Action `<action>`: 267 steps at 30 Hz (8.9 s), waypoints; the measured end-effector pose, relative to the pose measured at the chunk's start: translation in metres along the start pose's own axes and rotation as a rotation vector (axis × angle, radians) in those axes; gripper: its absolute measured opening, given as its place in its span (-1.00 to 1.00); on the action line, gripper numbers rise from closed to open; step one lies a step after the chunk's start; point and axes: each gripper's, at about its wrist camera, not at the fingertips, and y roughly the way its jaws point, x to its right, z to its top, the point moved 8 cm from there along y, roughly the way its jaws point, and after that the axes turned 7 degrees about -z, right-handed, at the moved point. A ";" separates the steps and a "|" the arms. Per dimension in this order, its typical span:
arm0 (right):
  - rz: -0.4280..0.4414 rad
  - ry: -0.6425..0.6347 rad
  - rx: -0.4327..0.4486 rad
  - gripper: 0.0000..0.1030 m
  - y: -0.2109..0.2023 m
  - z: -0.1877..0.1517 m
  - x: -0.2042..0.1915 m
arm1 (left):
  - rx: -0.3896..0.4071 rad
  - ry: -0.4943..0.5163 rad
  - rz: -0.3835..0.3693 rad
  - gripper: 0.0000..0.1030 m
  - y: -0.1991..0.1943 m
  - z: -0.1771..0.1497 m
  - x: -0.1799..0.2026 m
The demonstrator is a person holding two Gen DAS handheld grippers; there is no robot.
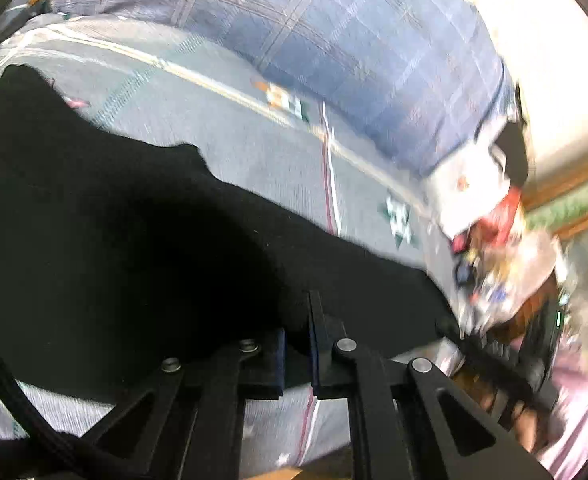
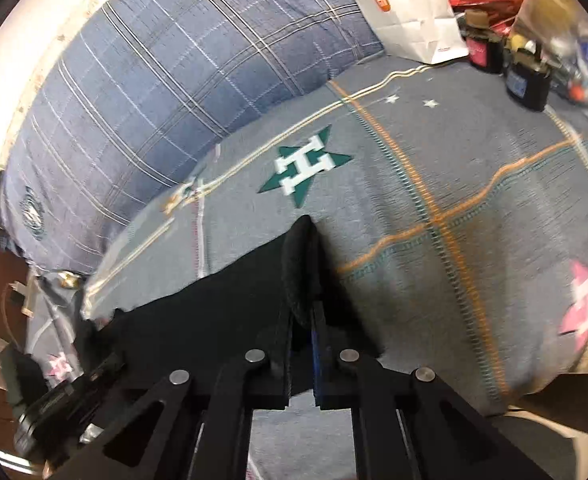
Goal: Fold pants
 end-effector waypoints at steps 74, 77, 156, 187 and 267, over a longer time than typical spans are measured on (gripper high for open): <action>0.603 -0.965 -0.237 -0.42 0.033 -0.184 -0.374 | 0.137 -0.281 0.234 0.31 -0.133 0.106 -0.165; 0.654 -0.999 -0.246 -0.42 0.024 -0.196 -0.373 | 0.104 -0.264 0.339 0.34 -0.128 0.103 -0.174; 0.511 -0.881 -0.292 -0.37 0.064 -0.247 -0.360 | 0.314 -0.371 0.692 -0.34 -0.211 0.007 -0.239; 0.322 0.245 0.111 0.46 -0.036 0.032 0.026 | -0.097 0.789 0.286 0.40 0.079 -0.053 0.132; 0.779 -0.334 -0.171 -0.60 -0.013 -0.061 -0.225 | 0.204 0.240 0.178 -0.79 -0.038 -0.021 0.022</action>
